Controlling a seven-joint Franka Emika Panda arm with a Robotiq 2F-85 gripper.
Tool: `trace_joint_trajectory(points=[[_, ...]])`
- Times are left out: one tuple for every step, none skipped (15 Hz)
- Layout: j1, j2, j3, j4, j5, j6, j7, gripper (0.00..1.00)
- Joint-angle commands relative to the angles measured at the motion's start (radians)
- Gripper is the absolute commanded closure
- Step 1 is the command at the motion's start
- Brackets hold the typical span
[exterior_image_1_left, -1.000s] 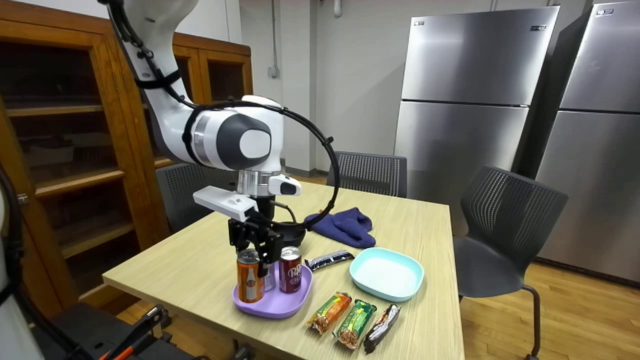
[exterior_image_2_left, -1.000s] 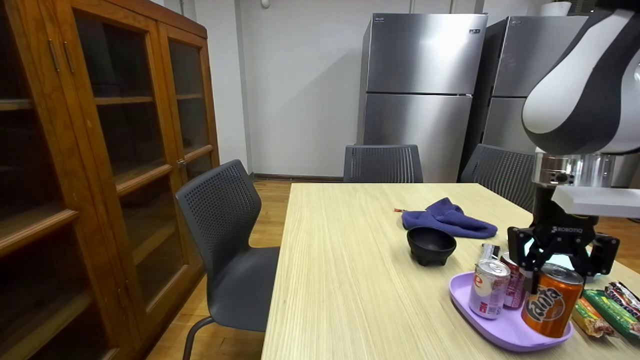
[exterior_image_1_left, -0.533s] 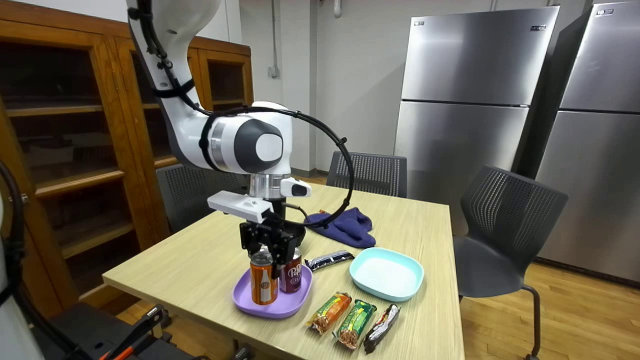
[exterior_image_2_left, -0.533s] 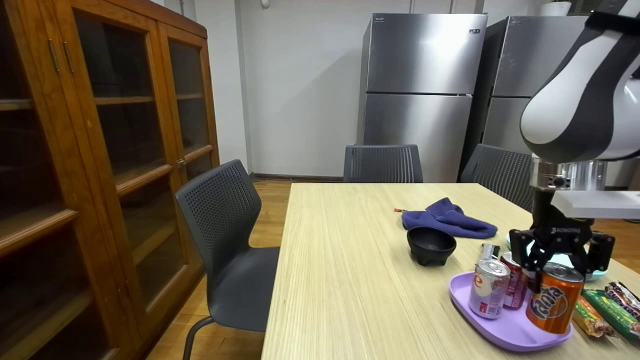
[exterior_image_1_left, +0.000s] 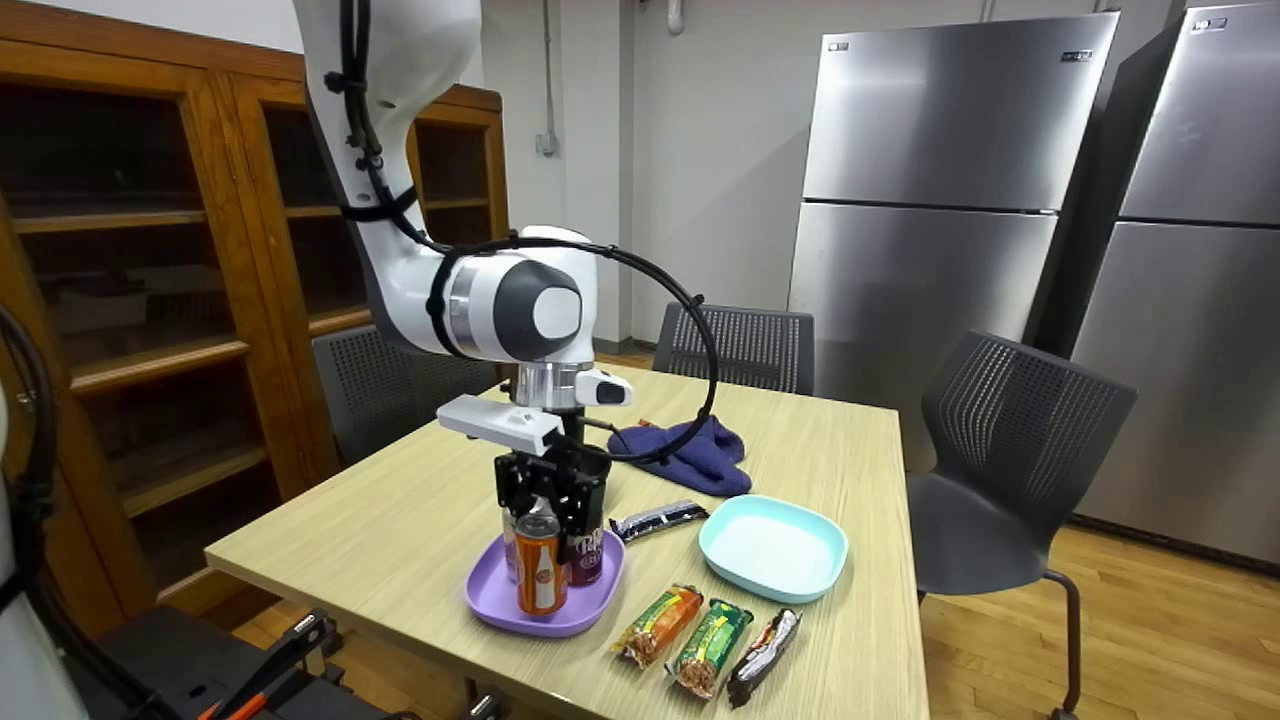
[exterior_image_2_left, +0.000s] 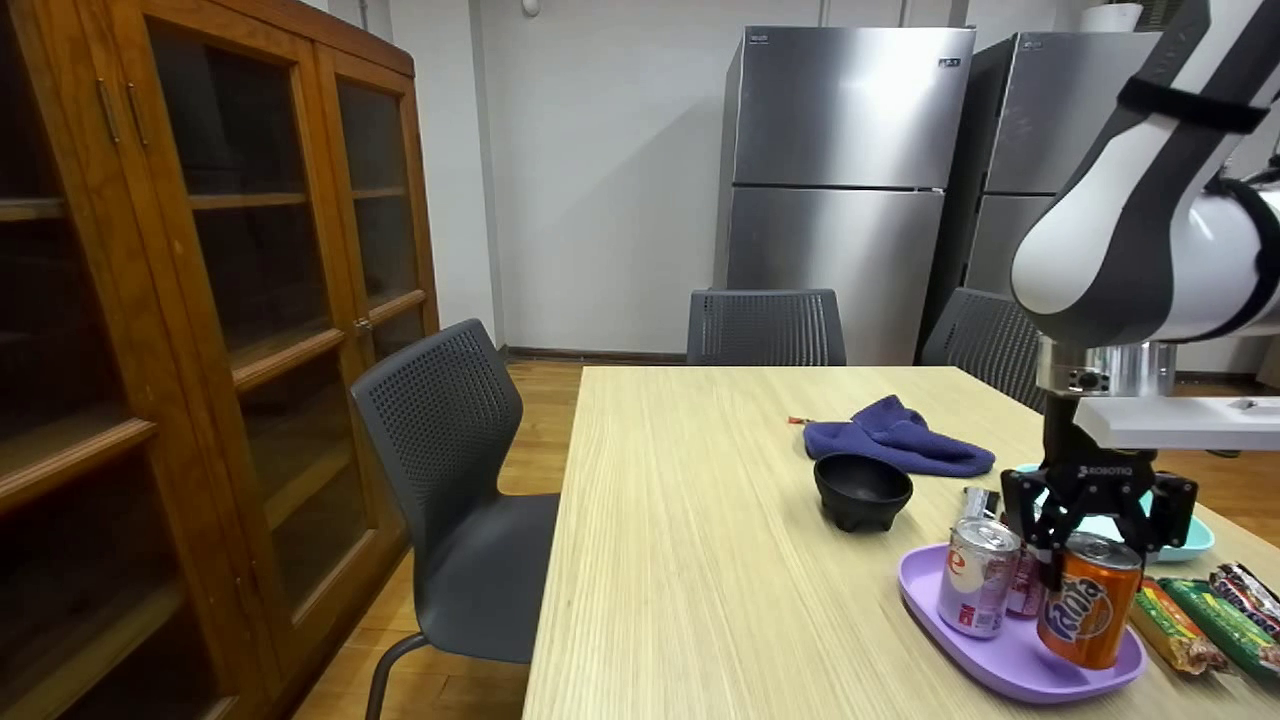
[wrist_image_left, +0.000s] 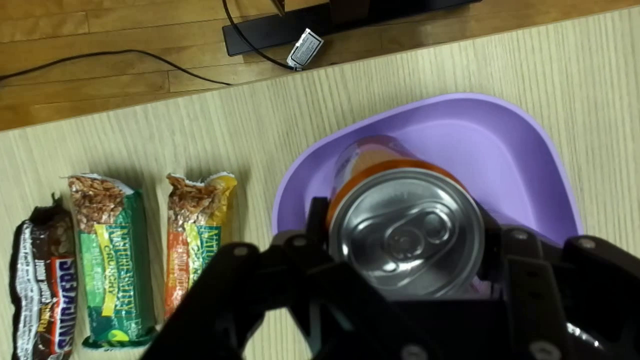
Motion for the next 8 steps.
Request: trace_joint_trajectory(points=[[0.002,0.031,0.007,0.044,-0.005,-0.028,0.003,0.61],[0.003,0.038,0.008,0.049,-0.002,-0.028,0.003,0.61],[0.004,0.044,0.009,0.053,-0.001,-0.028,0.003,0.61],[0.004,0.048,0.011,0.056,0.002,-0.028,0.003,0.61],[0.005,0.051,0.011,0.058,0.003,-0.028,0.004,0.61],[0.006,0.053,0.012,0.058,0.003,-0.029,0.004,0.61],[0.006,0.053,0.013,0.058,0.004,-0.030,0.003,0.61],[0.007,0.051,0.012,0.056,0.003,-0.032,0.003,0.61]])
